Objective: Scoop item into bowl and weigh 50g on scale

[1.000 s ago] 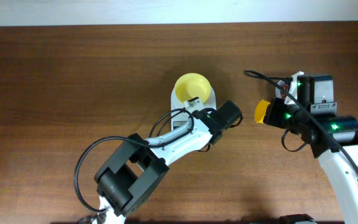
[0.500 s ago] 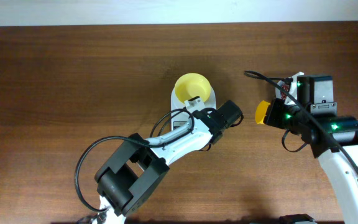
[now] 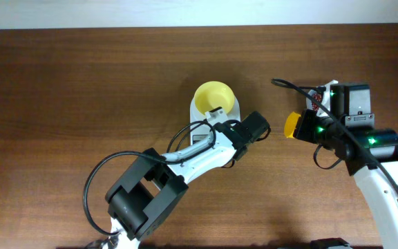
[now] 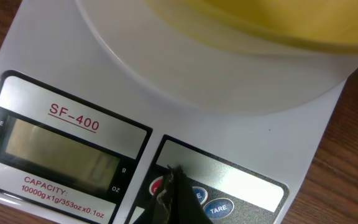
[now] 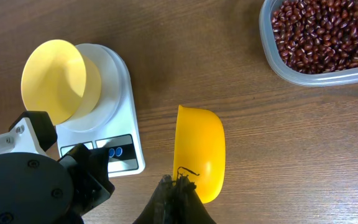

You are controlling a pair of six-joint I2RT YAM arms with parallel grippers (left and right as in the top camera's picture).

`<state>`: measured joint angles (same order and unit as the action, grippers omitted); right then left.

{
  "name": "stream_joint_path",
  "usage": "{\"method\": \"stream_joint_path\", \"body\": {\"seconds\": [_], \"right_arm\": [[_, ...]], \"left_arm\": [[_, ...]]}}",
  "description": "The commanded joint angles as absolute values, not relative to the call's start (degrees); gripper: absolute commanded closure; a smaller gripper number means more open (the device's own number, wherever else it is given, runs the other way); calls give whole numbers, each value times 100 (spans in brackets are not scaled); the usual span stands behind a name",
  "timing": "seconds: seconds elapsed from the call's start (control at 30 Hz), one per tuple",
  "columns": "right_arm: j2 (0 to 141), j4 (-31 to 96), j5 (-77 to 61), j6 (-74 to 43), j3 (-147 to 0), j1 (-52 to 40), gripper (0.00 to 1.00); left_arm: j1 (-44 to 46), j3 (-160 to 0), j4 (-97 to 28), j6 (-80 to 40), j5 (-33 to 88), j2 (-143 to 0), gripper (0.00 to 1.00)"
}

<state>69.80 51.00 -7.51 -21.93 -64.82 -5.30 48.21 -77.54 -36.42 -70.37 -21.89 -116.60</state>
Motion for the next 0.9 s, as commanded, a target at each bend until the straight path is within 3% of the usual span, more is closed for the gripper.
{"method": "stream_joint_path", "body": {"seconds": [0.0,0.17,0.87], "right_arm": [[6991,5096,-681,-2139,-6591,-561,96],[6991,5098,-681,-2137,-6591,-561,96],[6991,5127,-681,-2139,-6591,-561,96]], "left_arm": [[4766,-7522,-3605,-7116,-1691,-12178,100],[4772,-7522,-3649,-7118,-2185,-11804,100],[4772,-7555,-3802,-7113,-2233,-11131,100]]}}
